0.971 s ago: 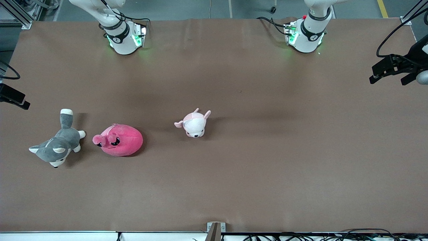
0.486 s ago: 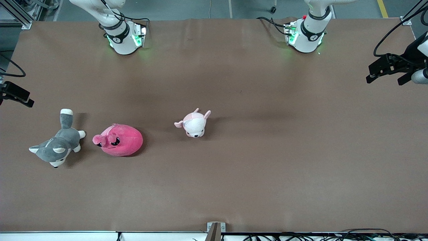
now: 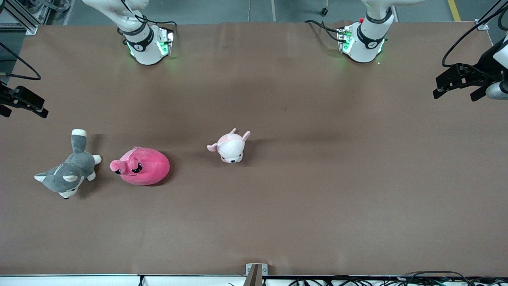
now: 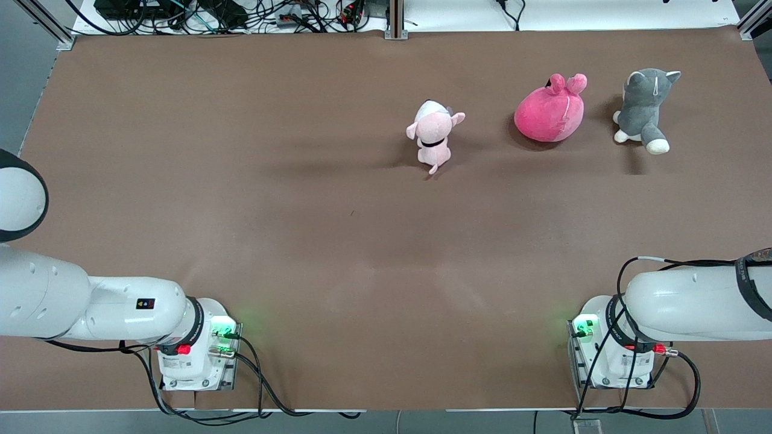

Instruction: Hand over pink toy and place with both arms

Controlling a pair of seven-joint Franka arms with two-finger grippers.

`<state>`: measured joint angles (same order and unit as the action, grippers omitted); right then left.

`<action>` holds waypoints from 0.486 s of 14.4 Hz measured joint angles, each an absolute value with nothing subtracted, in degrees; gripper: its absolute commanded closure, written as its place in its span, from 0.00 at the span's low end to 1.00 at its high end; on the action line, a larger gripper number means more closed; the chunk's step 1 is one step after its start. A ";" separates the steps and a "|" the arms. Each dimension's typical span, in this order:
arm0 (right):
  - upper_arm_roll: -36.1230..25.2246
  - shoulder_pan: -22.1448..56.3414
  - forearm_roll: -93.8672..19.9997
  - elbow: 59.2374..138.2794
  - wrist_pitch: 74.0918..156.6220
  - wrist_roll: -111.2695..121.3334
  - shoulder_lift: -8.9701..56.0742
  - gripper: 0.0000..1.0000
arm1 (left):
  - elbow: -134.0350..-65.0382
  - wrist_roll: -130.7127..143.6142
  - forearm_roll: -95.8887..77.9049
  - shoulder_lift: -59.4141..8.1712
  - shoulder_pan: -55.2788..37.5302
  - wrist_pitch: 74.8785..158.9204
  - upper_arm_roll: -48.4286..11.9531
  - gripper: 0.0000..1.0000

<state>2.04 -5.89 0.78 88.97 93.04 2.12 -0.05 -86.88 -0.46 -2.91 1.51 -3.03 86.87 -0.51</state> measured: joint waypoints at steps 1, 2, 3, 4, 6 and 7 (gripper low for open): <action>2.04 -5.89 0.78 89.14 93.17 2.14 -0.08 0.00 | -86.88 -0.46 -2.91 1.51 -3.96 86.87 0.50 0.00; 2.03 -5.89 0.78 89.23 93.25 2.15 -0.09 0.00 | -86.88 -0.46 -2.91 1.51 -4.31 86.87 0.96 0.00; 2.01 -5.90 0.78 89.33 93.25 2.15 -0.09 0.00 | -86.87 -0.46 -2.91 1.51 -4.38 86.87 1.12 0.00; 1.98 -5.91 0.78 89.47 93.27 2.15 -0.09 0.00 | -86.87 -0.46 -2.91 1.51 -4.38 86.87 1.16 0.00; 1.89 -5.94 0.78 89.68 93.33 2.15 -0.09 0.00 | -86.87 -0.46 -2.91 1.51 -4.38 86.87 1.21 0.00; 1.87 -5.96 0.78 89.71 93.34 2.15 -0.09 0.00 | -86.87 -0.46 -2.91 1.51 -4.38 86.87 1.26 0.00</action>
<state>1.87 -5.96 0.78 89.71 93.34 2.15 -0.09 -86.87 -0.46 -2.91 1.51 -4.38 86.87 1.26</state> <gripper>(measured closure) 0.000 0.000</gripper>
